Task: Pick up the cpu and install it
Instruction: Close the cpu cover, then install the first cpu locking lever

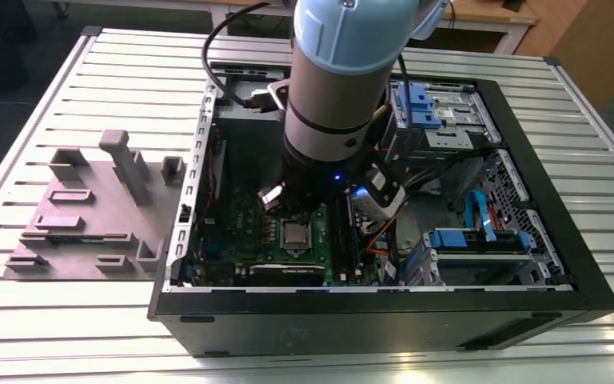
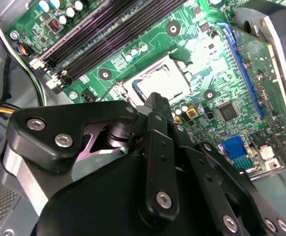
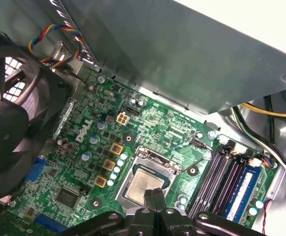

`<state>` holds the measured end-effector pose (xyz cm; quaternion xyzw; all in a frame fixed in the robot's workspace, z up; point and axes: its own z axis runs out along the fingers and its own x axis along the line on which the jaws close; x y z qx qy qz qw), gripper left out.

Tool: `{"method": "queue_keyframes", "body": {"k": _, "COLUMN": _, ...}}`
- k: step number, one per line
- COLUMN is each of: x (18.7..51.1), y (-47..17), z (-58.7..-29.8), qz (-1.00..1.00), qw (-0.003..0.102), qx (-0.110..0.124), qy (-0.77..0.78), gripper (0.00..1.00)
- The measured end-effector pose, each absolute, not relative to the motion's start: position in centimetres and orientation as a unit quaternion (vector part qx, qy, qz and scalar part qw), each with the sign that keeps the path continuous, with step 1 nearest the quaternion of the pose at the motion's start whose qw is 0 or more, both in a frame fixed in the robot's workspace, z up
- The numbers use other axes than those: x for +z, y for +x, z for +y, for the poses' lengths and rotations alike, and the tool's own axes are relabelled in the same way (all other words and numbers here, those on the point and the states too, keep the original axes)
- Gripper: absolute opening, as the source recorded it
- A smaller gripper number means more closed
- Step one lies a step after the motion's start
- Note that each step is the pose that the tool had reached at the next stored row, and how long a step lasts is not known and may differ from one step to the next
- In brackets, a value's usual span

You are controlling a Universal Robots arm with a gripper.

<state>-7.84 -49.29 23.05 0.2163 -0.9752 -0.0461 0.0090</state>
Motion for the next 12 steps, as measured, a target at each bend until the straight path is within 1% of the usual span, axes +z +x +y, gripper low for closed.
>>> {"method": "queue_keyframes", "body": {"k": 12, "x": 22.98, "y": -7.96, "z": -49.32, "qz": -0.975, "qw": 0.008, "qx": -0.046, "qy": 0.216, "gripper": 0.1}}
